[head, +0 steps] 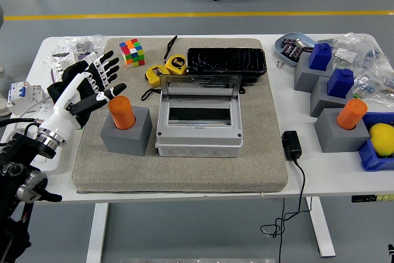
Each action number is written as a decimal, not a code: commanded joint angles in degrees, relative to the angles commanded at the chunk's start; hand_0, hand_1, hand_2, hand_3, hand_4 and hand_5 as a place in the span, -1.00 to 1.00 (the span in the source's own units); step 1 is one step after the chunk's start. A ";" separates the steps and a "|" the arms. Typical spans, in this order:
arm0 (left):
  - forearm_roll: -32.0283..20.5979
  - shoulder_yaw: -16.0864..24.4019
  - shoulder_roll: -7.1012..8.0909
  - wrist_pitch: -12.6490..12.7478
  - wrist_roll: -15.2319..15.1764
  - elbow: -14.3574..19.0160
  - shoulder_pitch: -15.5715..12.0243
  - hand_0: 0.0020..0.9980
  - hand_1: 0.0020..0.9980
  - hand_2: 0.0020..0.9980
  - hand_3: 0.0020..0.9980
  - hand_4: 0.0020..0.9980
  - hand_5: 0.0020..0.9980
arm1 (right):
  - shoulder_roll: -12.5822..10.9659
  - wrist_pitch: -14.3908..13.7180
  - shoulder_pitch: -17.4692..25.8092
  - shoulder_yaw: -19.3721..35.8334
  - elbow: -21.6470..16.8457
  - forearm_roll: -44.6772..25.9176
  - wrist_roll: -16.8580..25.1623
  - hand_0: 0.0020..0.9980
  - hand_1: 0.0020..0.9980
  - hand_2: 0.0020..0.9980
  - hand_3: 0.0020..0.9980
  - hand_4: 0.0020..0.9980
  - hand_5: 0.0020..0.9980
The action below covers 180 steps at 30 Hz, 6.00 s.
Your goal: Fetch the battery,place it into the box,close the lid of the box
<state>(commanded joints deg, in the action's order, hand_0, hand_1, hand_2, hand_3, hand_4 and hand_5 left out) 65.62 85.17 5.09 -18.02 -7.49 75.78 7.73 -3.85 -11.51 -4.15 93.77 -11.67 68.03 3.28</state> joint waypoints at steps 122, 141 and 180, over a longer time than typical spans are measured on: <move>10.04 -10.22 -1.51 14.79 -5.86 -7.45 0.90 0.58 0.74 0.60 0.54 1.00 -0.82 | -0.03 0.39 -0.36 1.05 -0.01 0.54 -0.47 0.59 0.47 0.46 0.56 1.00 1.00; 9.00 -10.50 -1.66 16.18 -6.21 -7.53 1.18 0.11 0.36 0.15 0.17 1.00 -0.81 | 0.02 0.46 -0.57 1.35 -0.01 0.68 -0.53 0.59 0.47 0.46 0.56 1.00 1.00; 8.69 -11.63 -1.70 18.93 -7.06 -7.96 1.53 -0.80 -0.72 -0.67 -0.69 1.00 -0.88 | -0.06 0.46 -0.73 1.39 -0.01 0.67 -0.59 0.59 0.47 0.46 0.56 1.00 1.00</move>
<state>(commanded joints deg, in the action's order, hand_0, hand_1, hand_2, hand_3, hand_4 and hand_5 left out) 74.31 73.54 3.39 0.91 -14.55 67.82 9.26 -3.91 -11.05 -4.88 95.17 -11.68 68.69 2.69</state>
